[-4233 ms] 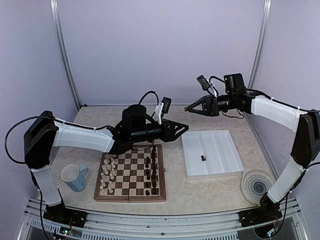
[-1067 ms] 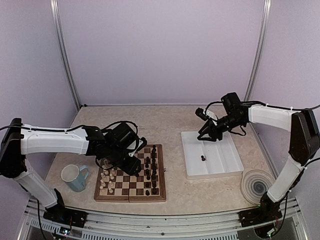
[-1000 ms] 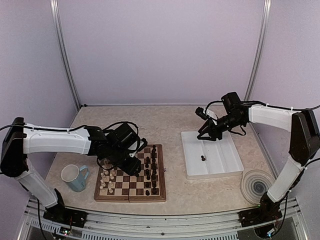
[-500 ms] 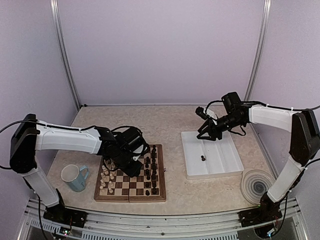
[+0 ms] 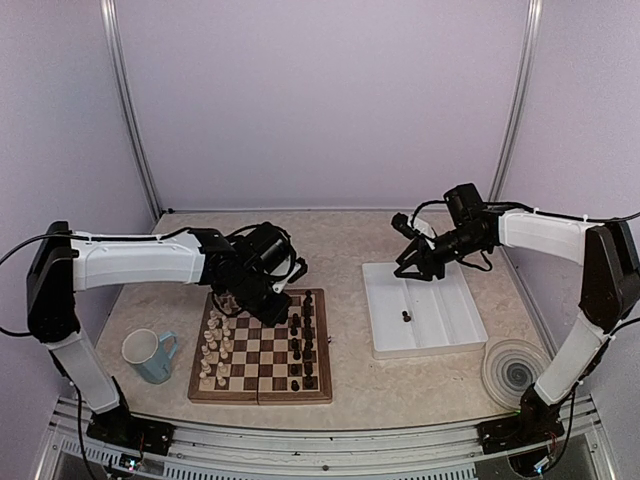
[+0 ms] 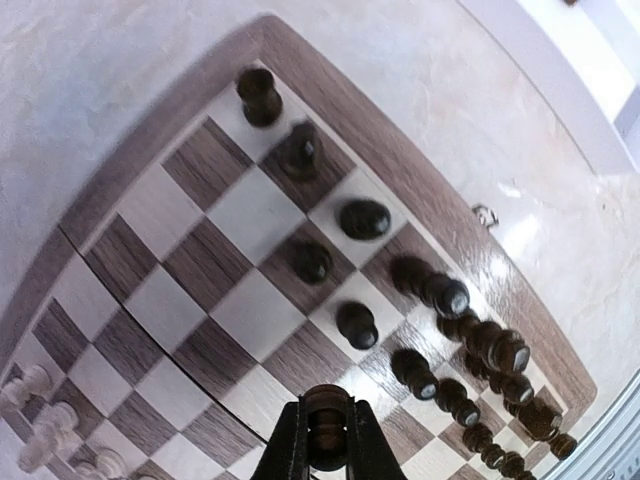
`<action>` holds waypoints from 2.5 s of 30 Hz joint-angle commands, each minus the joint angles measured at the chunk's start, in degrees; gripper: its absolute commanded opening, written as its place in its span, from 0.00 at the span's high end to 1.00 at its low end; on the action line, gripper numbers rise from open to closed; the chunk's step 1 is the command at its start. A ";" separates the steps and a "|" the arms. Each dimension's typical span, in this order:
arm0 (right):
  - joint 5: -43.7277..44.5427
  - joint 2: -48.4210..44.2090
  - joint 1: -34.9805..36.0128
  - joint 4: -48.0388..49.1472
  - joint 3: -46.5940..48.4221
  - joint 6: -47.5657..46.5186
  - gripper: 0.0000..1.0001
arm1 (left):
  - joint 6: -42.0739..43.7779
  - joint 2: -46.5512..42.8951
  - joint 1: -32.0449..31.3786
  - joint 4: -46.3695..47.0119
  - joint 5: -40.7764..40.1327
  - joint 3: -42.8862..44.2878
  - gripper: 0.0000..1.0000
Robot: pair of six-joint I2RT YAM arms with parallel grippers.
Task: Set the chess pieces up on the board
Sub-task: Pick up the pawn from the chessboard, then place the pawn on b7, then move the pawn to the storage box.
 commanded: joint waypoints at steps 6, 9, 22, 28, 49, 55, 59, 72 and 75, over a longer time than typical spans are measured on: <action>-0.37 -1.20 -1.84 0.69 -1.21 -0.35 0.59 | 5.21 7.67 5.12 -0.54 1.04 12.34 0.94; -0.19 -1.20 -1.95 0.71 -1.21 -0.40 0.59 | 5.55 11.16 5.53 -0.96 1.08 14.75 0.94; 0.02 0.00 -2.04 0.40 -1.04 -0.91 0.59 | 6.08 16.04 5.80 -1.55 3.78 15.80 0.94; -0.18 0.21 -1.99 0.11 -0.90 -0.92 0.59 | 6.16 16.84 5.72 -1.44 4.15 16.30 0.93; 4.72 1.57 -2.13 -13.08 3.86 -6.58 0.60 | 7.60 11.29 6.39 -5.79 -3.76 19.18 0.68; 11.90 2.42 -0.48 -17.18 1.16 -9.32 0.62 | 8.04 6.99 9.13 -3.84 -5.91 17.98 0.67; 19.13 3.03 3.34 -17.37 -0.09 -9.00 0.64 | 7.17 5.17 9.50 -0.97 -5.16 17.12 0.67; 33.00 9.18 11.62 -19.53 2.44 -6.96 0.68 | 5.80 1.34 9.23 5.15 -2.37 12.17 0.66; 35.46 10.61 12.87 -20.18 3.64 -6.87 0.69 | 6.12 0.82 9.36 5.94 -2.09 11.25 0.66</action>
